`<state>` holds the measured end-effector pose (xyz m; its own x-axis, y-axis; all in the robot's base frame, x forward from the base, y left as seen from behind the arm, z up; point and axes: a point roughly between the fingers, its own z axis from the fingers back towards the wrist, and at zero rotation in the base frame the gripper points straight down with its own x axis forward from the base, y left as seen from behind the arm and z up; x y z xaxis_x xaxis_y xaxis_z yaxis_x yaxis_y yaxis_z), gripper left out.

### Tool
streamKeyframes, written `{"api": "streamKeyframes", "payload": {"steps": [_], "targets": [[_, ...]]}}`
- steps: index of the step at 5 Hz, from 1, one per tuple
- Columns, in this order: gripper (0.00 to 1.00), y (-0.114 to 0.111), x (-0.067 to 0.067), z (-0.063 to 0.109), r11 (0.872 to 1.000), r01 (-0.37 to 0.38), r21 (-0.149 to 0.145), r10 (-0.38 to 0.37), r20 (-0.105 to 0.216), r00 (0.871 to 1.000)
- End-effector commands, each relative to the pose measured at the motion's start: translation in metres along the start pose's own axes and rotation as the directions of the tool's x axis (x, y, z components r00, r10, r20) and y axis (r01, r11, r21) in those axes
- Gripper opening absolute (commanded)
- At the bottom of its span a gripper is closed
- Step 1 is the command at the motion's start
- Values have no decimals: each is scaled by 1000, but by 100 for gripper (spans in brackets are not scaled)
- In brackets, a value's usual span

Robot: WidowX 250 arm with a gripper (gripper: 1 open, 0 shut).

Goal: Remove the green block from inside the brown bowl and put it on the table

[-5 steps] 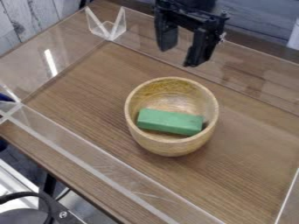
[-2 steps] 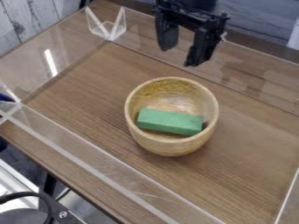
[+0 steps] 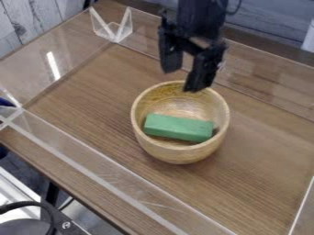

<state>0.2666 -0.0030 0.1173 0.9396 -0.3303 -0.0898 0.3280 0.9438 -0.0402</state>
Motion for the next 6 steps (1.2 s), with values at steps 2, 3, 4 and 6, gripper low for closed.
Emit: {"api": "streamKeyframes", "payload": {"steps": [2, 3, 4, 6], "targets": [[100, -1, -12, -17, 994, 100, 36, -101, 37, 994], [100, 3, -10, -30, 994, 100, 32, -101, 25, 995], [100, 6, -9, -40, 994, 101, 29, -101, 13, 995], [100, 8, -5, -59, 994, 108, 18, -108, -17, 994]]}}
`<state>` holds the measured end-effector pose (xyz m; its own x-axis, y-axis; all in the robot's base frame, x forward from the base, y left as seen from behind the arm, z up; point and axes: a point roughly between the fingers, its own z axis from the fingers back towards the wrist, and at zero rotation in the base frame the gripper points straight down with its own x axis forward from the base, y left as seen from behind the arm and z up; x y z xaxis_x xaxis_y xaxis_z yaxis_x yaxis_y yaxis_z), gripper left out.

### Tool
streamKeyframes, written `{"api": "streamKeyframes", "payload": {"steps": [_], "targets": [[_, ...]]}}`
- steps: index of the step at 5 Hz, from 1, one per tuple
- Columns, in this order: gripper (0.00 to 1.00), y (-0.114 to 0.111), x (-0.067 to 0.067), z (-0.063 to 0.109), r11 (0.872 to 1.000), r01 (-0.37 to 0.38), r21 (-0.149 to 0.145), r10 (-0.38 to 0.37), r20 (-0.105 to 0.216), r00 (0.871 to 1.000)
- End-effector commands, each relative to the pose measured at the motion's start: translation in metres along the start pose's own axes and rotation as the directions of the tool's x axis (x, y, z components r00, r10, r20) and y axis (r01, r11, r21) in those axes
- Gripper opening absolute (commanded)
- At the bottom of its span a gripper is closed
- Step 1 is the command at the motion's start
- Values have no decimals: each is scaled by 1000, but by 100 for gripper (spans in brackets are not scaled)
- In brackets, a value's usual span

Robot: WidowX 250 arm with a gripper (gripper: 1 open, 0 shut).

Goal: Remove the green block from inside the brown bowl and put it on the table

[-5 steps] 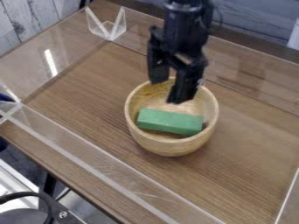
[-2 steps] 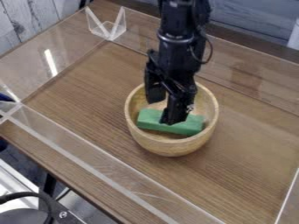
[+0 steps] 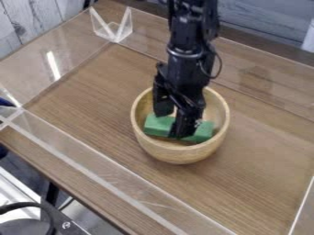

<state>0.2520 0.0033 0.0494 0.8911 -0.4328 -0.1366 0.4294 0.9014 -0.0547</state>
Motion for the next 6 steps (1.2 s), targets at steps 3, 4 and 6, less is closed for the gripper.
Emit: {"api": "streamKeyframes", "payload": {"steps": [3, 4, 6], "targets": [[100, 8, 7, -5, 1000, -2, 11, 2, 9, 1000], [100, 9, 8, -10, 1000, -1, 5, 1, 1, 1000], [0, 10, 10, -12, 1000, -2, 6, 2, 7, 1000]]}}
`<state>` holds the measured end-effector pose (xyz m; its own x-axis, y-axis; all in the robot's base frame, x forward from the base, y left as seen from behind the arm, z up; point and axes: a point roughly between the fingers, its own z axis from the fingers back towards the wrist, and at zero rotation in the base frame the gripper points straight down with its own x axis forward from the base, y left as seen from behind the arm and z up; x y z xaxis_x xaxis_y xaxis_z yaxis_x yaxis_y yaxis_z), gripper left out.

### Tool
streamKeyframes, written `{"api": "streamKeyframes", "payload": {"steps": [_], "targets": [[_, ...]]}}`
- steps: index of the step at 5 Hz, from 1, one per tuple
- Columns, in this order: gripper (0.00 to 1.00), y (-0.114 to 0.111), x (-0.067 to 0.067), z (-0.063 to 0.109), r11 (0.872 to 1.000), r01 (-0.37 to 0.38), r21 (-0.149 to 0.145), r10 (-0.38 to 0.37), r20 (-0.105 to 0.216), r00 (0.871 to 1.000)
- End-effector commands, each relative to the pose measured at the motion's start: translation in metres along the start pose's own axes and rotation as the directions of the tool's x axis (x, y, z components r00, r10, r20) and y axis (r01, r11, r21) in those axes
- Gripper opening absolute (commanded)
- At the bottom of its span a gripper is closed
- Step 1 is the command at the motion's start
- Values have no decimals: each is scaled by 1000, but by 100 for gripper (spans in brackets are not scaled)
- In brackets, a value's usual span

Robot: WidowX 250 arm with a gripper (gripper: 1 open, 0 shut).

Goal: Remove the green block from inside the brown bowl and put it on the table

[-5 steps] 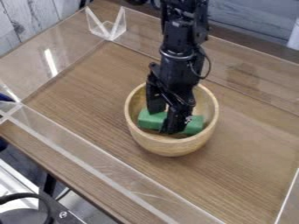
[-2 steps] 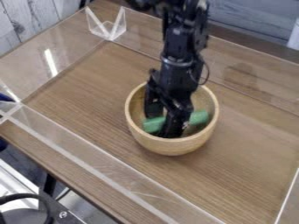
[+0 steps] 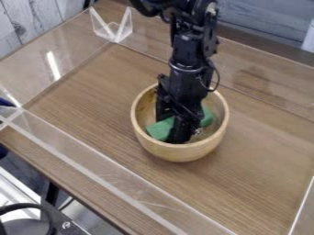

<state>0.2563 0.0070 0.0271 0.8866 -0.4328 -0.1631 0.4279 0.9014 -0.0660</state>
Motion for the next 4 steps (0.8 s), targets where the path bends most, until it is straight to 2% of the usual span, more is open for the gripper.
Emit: {"api": "streamKeyframes", "payload": {"steps": [1, 4], "targets": [[0, 4, 4, 14, 1000, -3, 19, 2, 44, 999], [0, 3, 4, 25, 1000, -3, 23, 2, 69, 998]]}}
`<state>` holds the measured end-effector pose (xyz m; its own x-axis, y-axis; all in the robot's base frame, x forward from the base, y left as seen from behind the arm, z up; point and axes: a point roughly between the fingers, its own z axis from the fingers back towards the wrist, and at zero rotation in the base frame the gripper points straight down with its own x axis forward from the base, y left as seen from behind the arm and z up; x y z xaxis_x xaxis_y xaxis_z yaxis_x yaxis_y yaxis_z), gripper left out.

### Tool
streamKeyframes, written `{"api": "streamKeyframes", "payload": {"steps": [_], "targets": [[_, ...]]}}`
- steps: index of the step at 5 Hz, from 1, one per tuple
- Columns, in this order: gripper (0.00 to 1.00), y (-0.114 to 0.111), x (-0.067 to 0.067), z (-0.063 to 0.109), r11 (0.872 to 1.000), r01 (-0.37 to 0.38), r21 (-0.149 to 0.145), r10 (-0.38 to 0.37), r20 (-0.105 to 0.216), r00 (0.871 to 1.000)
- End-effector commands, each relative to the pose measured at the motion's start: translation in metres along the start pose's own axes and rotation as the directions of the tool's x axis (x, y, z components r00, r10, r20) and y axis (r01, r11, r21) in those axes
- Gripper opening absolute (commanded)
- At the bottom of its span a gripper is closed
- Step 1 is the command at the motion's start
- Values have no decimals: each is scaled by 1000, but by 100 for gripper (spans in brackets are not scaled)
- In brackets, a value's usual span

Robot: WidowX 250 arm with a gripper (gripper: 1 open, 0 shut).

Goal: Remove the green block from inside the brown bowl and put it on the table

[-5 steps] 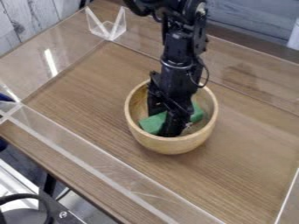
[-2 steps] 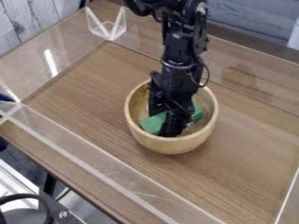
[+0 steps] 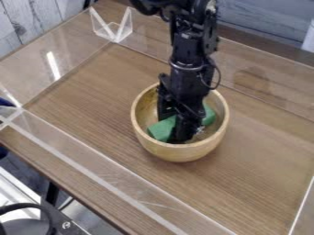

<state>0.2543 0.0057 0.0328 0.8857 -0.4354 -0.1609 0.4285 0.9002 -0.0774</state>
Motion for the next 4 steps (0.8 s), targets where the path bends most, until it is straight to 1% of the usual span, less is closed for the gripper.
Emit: {"api": "streamKeyframes", "payload": {"steps": [1, 2, 3, 4], "targets": [[0, 5, 6, 22, 999, -7, 35, 4, 74, 997], [0, 6, 6, 24, 999, -7, 35, 4, 77, 997], [0, 8, 2, 35, 999, -23, 45, 18, 93, 996], [0, 23, -5, 54, 995, -78, 61, 70, 124, 990]]}}
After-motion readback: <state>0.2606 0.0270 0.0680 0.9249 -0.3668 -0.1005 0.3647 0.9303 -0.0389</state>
